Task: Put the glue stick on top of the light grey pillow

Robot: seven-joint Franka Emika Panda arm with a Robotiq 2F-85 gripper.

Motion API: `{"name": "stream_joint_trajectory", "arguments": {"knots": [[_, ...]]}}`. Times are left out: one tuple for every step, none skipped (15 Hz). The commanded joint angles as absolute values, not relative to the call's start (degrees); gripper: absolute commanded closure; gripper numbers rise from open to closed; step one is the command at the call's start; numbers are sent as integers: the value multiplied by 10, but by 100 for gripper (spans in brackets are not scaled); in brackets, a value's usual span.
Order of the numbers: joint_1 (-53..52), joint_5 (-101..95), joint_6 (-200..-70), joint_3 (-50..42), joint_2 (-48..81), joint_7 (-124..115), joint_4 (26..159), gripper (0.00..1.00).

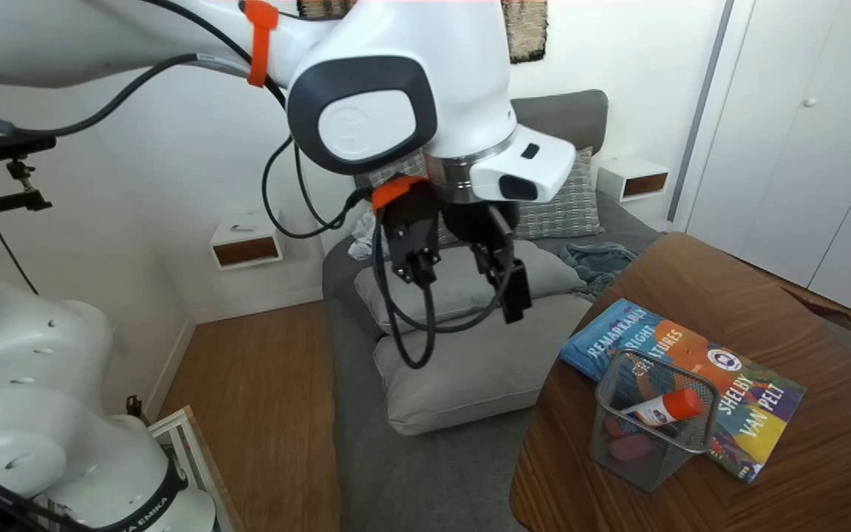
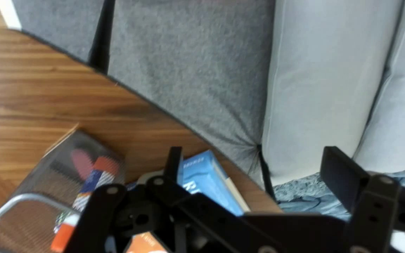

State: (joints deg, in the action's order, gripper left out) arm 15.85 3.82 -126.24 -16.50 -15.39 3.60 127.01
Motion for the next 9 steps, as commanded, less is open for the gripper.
{"name": "stream_joint_trajectory", "arguments": {"knots": [[175, -26, -1349, -158, -85, -17, 1207, 0], [178, -41, -1383, -158, -68, -35, 1196, 0], [183, -57, -1407, -160, -51, -56, 1180, 0], [189, -82, -1429, -162, -40, -80, 1171, 0], [198, -122, -1432, -164, -32, -108, 1160, 0], [205, -162, -1424, -167, -29, -140, 1149, 0], [211, -201, -1407, -170, -26, -174, 1141, 0], [209, -185, -1378, -176, -30, -164, 1138, 0], [211, -177, -1365, -181, -29, -170, 1136, 0]]}}
